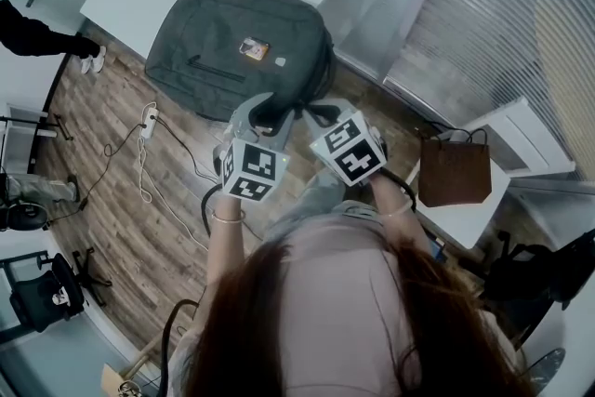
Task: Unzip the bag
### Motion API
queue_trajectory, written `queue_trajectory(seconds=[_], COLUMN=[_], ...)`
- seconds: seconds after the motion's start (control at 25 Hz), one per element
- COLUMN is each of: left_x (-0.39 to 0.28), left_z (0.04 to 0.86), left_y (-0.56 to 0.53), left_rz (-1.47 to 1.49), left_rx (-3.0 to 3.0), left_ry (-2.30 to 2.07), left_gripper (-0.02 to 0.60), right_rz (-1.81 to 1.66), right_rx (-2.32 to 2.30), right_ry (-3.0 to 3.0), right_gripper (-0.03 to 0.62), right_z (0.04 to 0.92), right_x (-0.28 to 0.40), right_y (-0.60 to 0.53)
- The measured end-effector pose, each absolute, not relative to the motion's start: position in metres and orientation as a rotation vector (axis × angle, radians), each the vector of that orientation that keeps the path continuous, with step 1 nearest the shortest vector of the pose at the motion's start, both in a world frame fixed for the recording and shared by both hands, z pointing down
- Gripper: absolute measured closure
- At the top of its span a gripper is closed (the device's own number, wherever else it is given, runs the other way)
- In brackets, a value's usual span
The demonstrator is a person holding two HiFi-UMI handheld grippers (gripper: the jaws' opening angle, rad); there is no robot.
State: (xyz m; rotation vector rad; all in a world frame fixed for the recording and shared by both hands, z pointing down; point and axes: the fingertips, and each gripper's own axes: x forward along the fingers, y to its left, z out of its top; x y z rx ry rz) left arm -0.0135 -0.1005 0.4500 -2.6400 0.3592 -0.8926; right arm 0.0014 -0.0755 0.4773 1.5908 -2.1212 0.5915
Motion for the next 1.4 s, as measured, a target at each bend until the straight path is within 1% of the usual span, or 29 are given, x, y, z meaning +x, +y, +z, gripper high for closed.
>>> queue_trajectory(seconds=[0.12, 0.36, 0.6, 0.84, 1.4], left_x=[-0.014, -0.008, -0.006, -0.005, -0.006], left_z=[0.451, 0.461, 0.470, 0.470, 0.462], left_y=[-0.100, -0.102, -0.100, -0.102, -0.104], left_rz=[-0.884, -0.978, -1.011, -0.987, -0.941], left_rx=[-2.615, -2.602, -2.610, -2.659, -2.716], left_ry=[0.350, 0.276, 0.204, 0.186, 0.187], left_gripper=[0.444, 0.465, 0.509, 0.523, 0.528], right_rz=[0.595, 0.584, 0.567, 0.609, 0.662], right_rx=[1.579, 1.540, 1.518, 1.538, 1.642], right_ry=[-2.132, -2.135, -2.123, -2.114, -2.065], right_gripper=[0.588, 0.586, 0.588, 0.588, 0.586], right_z=[0.477, 0.478, 0.479, 0.481, 0.480], right_x=[0.000, -0.001, 0.000, 0.006, 0.031], right_y=[-0.075, -0.076, -0.078, -0.080, -0.079])
